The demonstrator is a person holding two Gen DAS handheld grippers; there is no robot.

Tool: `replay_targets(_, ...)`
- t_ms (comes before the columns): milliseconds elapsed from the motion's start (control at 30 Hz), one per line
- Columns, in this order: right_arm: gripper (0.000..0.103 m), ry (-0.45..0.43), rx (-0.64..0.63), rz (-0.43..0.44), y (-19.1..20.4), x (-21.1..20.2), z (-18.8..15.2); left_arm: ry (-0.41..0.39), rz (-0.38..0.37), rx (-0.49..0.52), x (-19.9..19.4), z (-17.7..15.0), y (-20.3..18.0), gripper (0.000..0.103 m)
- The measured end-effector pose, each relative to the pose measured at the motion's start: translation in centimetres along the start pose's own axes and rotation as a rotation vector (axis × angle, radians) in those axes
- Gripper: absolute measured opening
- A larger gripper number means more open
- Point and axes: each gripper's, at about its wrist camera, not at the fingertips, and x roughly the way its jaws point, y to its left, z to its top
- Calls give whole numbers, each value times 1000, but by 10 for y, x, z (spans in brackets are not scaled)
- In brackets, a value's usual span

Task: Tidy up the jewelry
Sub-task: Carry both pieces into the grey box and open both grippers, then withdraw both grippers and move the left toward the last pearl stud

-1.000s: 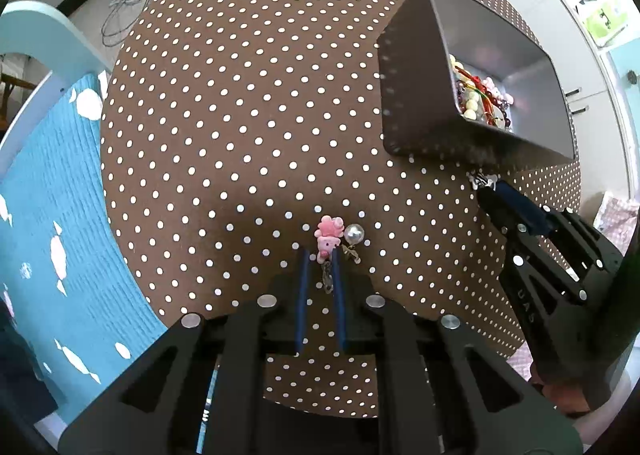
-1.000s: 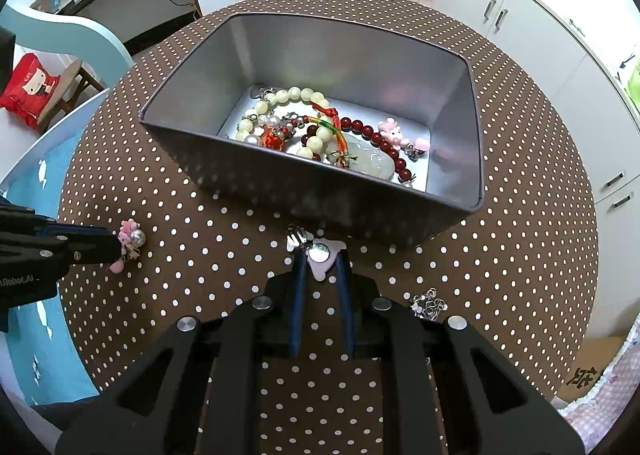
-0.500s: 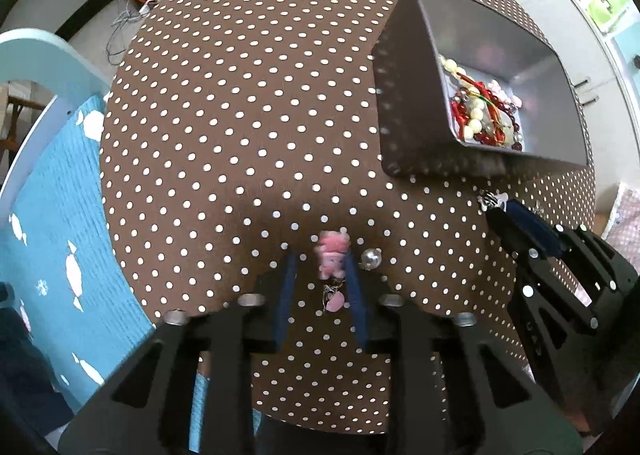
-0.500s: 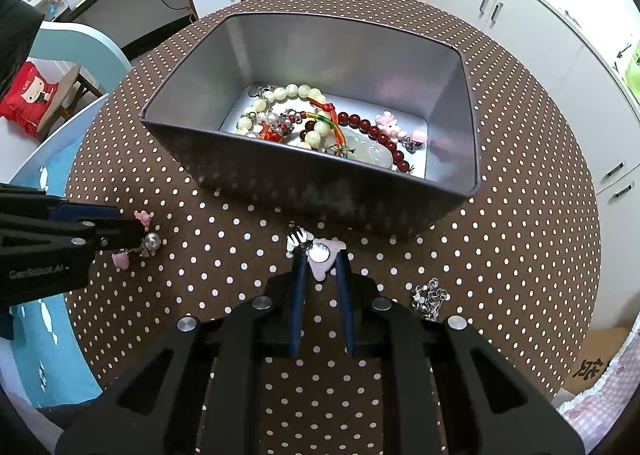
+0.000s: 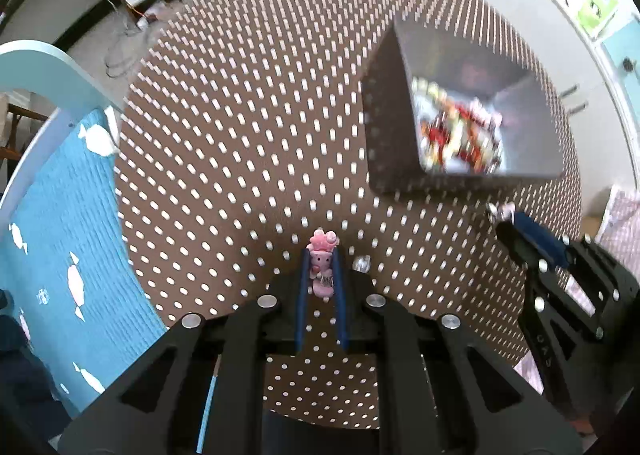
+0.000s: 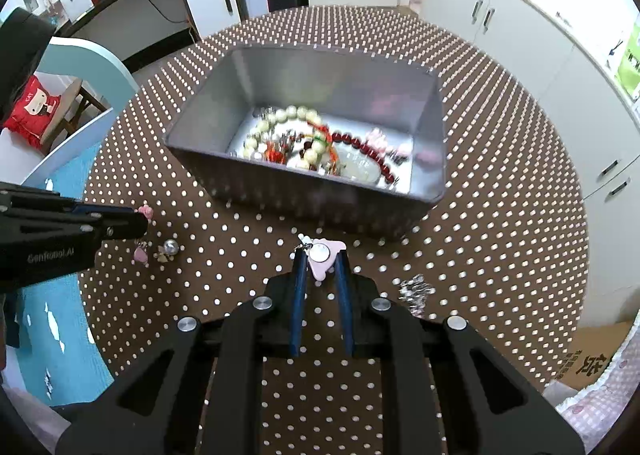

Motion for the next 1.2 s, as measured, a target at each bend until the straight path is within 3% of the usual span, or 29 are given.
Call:
replay_targets(233, 14, -98, -15, -26, -3, -46, 8, -123, -52, 19, -47, 21, -15, 11)
replay_targets(400, 14, -155, 21, -23, -11, -66, 24, -168, -76, 41, -57, 36, -33, 11)
replay_targets(733, 14, -191, 42, 10, -23, -68, 61, -205, -129, 133, -69, 61, -71, 11)
replay_targets(800, 19, -177, 30, 19, -24, -65, 65, -222, -120, 172, -72, 62, -79, 13)
replay_targets(833, 30, -175, 26, 7, -26, -65, 65, -226, -114, 187, -72, 62, -81, 14)
replay_targets(900, 36, -179, 28, 0, -30, -65, 65, -228, -111, 200, -70, 61, -82, 21)
replay_targets(1033, 36, -154, 69, -10, -42, -61, 60, -184, -112, 191, -60, 58, -79, 21)
replay_targets(1133, 39, -128, 109, -31, -55, -58, 53, -168, -102, 181, -56, 54, -73, 36)
replay_targets(1200, 40, -113, 136, -44, -64, -59, 45, -160, -96, 170, -55, 49, -68, 39)
